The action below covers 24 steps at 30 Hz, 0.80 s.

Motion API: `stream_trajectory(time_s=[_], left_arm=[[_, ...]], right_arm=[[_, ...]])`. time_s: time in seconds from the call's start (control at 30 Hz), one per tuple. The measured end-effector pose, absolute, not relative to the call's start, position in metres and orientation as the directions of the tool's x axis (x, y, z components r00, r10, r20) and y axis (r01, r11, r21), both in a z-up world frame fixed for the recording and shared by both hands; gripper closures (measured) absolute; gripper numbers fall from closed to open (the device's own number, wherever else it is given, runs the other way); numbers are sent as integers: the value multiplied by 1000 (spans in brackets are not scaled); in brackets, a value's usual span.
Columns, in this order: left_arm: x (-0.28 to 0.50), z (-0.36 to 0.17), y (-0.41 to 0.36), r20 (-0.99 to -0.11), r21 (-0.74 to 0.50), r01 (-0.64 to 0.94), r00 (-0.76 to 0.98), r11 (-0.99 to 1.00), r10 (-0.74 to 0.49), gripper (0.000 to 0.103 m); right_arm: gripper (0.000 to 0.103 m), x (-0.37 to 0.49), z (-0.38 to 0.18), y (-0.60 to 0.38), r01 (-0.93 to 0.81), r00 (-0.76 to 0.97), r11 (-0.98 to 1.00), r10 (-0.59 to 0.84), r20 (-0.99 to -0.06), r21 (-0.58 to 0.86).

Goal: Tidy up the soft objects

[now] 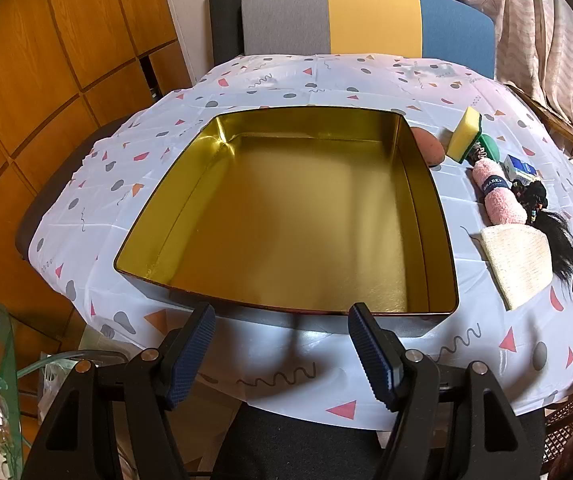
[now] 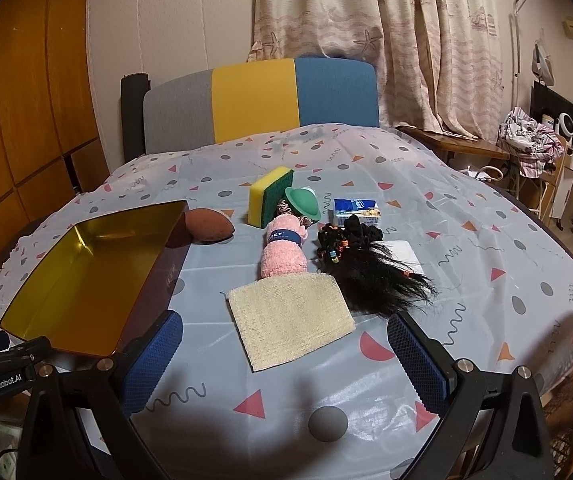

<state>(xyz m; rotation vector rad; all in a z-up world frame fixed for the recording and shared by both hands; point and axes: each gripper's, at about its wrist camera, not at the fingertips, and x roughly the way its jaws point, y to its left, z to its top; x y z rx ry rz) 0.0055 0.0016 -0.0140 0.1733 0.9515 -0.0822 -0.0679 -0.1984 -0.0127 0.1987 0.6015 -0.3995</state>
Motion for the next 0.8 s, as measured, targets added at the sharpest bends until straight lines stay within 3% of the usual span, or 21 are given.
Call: stream_trajectory(time_s=[0.8], left_arm=[[-2, -14, -11, -814, 109, 208, 580, 972, -32, 33]], right_arm=[[0, -71, -15, -232, 483, 720, 870, -331, -610, 98]])
